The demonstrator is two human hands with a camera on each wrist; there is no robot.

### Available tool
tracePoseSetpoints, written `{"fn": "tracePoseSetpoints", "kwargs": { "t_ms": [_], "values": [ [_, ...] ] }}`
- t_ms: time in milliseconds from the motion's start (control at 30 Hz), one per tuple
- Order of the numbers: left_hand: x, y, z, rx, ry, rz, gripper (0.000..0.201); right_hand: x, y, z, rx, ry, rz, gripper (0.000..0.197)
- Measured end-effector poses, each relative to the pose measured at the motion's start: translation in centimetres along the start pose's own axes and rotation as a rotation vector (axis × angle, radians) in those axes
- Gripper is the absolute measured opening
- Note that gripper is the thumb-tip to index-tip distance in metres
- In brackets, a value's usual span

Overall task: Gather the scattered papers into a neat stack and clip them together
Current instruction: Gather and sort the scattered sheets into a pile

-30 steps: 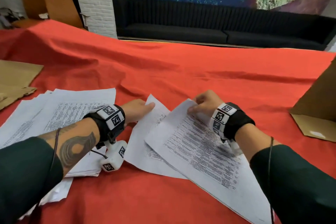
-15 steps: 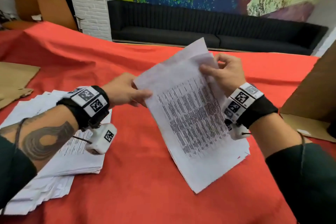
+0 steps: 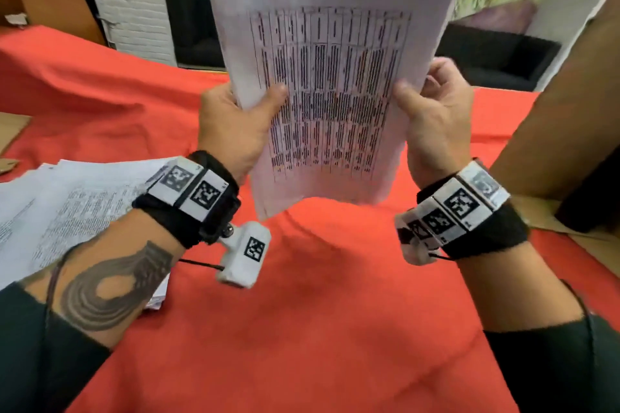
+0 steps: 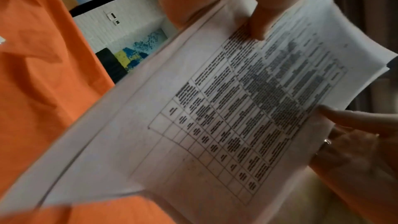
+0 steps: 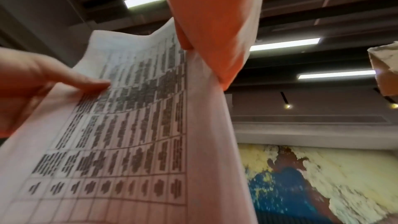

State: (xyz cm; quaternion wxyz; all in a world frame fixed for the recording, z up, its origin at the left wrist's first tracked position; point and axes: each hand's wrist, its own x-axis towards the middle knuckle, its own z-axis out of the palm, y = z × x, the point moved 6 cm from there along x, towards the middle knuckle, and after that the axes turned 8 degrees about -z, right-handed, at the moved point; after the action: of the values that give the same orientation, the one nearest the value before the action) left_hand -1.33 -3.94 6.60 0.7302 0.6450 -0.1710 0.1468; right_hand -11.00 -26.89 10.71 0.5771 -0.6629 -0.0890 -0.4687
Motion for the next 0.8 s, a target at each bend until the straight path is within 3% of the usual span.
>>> {"fn": "tracePoseSetpoints", "kwargs": {
  "t_ms": [133, 233, 333, 500, 667, 800],
  "values": [
    [-2.3, -3.4, 0.1, 0.103, -0.128, -0.096, 0.014, -4.6, 4.6, -0.6, 0.070, 0.050, 0.223, 0.042],
    [-2.9, -4.8, -0.6, 0.063, -0.181, -0.166, 0.023, -5.8, 6.0, -1.3, 0.064, 0.069, 0.310, 0.040],
    [-1.7, -2.8, -0.4, -0.001, -0.220, -0.098, 0.026, -3.9, 4.0, -1.1, 0.071, 0.010, 0.194, 0.032],
    [0.2, 1.1, -0.1, -0.140, -0.217, -0.006, 0.012, -2.0, 1.5, -1.6, 0.118, -0.022, 0.080, 0.028],
    [-1.2, 1.9, 0.6, 0.076, -0.061, 0.144, 0.015, -3.3, 1.2, -0.7, -0.024, -0.037, 0.017, 0.026],
    [-0.8, 2.8, 0.3, -0.054, -0.015, 0.111, 0.010, -2.5, -0.5, -0.6, -0.161, 0.016, -0.146, 0.023]
  ]
}}
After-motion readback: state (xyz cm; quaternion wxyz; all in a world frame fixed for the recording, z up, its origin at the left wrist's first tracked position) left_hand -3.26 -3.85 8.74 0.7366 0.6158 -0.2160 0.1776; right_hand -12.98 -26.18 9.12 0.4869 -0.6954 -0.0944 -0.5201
